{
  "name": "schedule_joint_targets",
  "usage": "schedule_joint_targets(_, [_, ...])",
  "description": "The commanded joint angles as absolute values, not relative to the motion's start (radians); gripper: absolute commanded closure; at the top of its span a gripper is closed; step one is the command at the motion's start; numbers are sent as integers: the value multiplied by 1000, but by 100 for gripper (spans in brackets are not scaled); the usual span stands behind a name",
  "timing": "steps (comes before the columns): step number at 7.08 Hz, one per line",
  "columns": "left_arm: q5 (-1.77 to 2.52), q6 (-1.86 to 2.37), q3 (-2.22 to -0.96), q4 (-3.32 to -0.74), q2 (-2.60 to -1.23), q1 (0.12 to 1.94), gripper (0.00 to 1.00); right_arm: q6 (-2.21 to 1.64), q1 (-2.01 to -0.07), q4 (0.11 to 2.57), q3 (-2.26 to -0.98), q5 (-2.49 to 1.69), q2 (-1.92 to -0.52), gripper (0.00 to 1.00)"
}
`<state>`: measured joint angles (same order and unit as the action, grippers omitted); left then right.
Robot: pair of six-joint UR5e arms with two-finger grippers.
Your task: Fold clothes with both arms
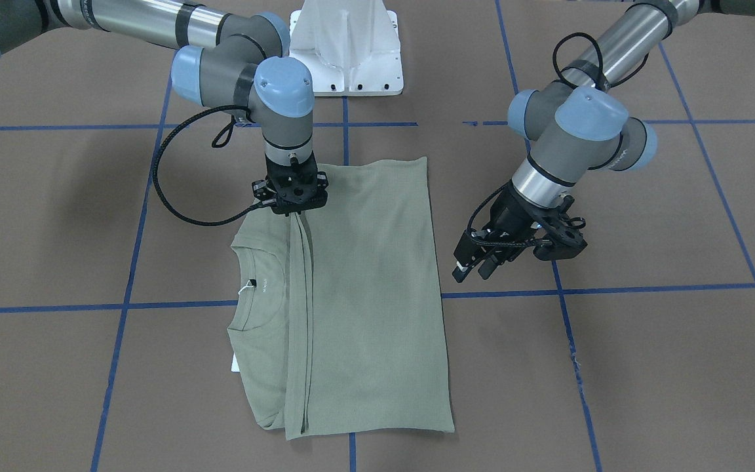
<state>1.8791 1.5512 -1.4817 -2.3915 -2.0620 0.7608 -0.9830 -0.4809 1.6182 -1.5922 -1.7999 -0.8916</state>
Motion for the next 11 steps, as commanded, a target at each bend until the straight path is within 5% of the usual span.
schedule_joint_targets(1, [1879,1554,-1485,-2390,-2060,761,35,-970,-520,1615,-1597,-1891,-900,100])
schedule_joint_targets(4, [1879,1557,-1500,-2388,-2049,761,35,-992,-519,1617,-1756,-1891,-1044,100])
schedule_joint_targets(5, [1878,1560,-1505,-2388,-2051,761,35,-1021,-500,1621,-1756,-1888,-1042,64])
schedule_joint_targets(6, [1878,1560,-1508,-2388,-2049,761,35,-1025,-499,1621,-1746,-1884,-1037,1])
schedule_joint_targets(11, [1881,1559,-1525,-2388,-2051,759,35,-1091,-603,1614,-1730,-1887,-999,0])
